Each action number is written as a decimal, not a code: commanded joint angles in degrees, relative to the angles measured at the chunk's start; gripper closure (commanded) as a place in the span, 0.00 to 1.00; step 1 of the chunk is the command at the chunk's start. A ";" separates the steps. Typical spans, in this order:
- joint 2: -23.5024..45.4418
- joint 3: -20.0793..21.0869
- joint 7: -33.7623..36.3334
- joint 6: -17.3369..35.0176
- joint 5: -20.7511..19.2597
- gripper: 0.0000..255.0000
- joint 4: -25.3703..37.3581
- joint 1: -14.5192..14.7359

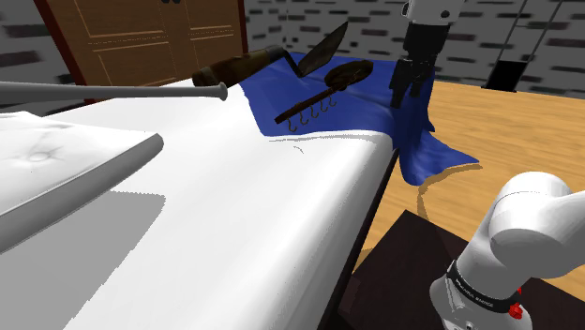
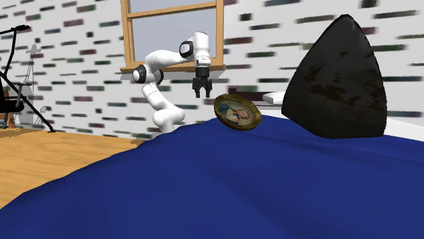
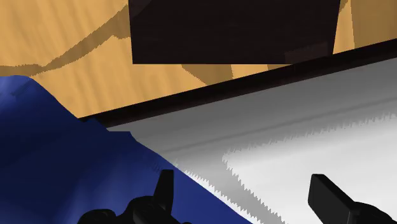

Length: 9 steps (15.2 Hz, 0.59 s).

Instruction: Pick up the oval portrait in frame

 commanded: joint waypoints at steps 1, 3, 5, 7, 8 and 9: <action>0.00 0.00 0.00 0.00 0.00 0.00 0.00 0.00; 0.96 -2.72 -6.29 1.31 -2.99 0.00 0.42 0.72; 2.29 -5.47 -12.47 2.84 -5.79 0.00 1.21 1.58; 3.99 -8.15 -18.62 4.56 -8.28 0.00 2.37 2.45; 4.97 -9.49 -21.66 5.47 -9.41 0.00 3.09 2.95; 6.03 -10.83 -24.68 6.41 -10.47 0.00 3.90 3.49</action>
